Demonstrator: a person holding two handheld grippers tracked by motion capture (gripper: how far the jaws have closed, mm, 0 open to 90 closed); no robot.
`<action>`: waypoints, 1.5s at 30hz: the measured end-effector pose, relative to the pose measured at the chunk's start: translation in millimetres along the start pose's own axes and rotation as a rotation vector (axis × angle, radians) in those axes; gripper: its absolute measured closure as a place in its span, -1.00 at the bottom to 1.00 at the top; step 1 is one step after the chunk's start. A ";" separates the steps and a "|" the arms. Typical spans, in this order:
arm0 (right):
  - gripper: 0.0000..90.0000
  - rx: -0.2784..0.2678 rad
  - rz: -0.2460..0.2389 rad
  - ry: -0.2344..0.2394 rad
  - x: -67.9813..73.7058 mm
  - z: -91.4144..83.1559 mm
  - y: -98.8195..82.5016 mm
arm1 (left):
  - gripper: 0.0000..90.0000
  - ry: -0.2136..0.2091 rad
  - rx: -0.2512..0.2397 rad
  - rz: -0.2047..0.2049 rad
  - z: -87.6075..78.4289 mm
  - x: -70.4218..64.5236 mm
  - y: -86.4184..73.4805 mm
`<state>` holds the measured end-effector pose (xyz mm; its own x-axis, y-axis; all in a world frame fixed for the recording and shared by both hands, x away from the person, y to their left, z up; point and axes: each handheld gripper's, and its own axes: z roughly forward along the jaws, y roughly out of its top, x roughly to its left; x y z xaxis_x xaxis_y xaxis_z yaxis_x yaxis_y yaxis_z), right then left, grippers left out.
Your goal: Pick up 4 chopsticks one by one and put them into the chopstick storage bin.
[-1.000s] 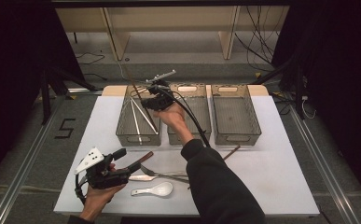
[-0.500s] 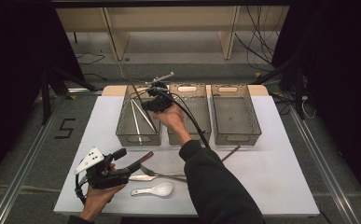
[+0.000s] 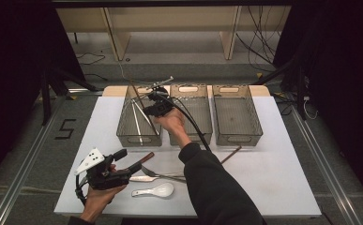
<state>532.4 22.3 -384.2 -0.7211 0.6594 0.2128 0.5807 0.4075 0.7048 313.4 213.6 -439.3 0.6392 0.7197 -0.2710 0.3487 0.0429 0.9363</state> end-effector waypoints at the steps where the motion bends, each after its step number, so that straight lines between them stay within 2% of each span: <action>1: 0.83 0.003 0.002 -0.001 -0.8 0.3 -0.7 | -0.60 0.000 0.000 0.000 0.0 0.0 0.0; 9: 0.59 -0.005 0.001 0.014 -2.6 -7.1 -0.7 | -0.60 0.001 0.001 0.001 0.4 0.0 -0.1; 15: 0.23 0.006 -0.023 0.037 -1.5 -16.9 -1.5 | -0.60 0.001 0.001 0.003 0.1 0.2 -0.1; 18: 0.10 0.017 -0.053 0.051 0.0 -25.1 -4.8 | -0.60 0.002 0.000 0.001 0.3 0.1 -0.2; 25: 0.00 0.013 -0.103 0.093 2.2 -53.4 -16.8 | -0.60 0.004 -0.001 -0.001 0.6 -0.2 -0.4; 28: -0.04 0.019 -0.171 0.106 3.2 -69.4 -23.8 | -0.60 0.004 0.001 0.001 0.7 -0.3 -0.5; 31: -0.08 0.031 -0.220 0.120 4.9 -87.4 -31.0 | -0.60 0.003 0.010 0.004 0.5 0.0 -0.4; 34: -0.12 0.047 -0.260 0.125 4.1 -103.9 -38.3 | -0.60 0.004 0.011 0.006 0.7 -0.2 -0.5; 36: -0.13 0.057 -0.265 0.133 4.4 -113.5 -43.7 | -0.60 0.005 0.010 0.005 1.1 -0.5 -0.6; 40: -0.16 0.076 -0.316 0.140 1.7 -125.6 -55.5 | -0.60 0.006 0.012 0.007 1.1 -0.3 -0.7; 45: -0.20 0.111 -0.347 0.149 -2.9 -133.8 -71.6 | -0.60 0.006 0.012 0.008 1.2 -0.3 -0.8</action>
<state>442.4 -93.3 -344.7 -0.9239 0.3749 0.0766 0.3244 0.6612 0.6764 313.8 212.6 -440.2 0.6375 0.7244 -0.2624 0.3522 0.0288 0.9355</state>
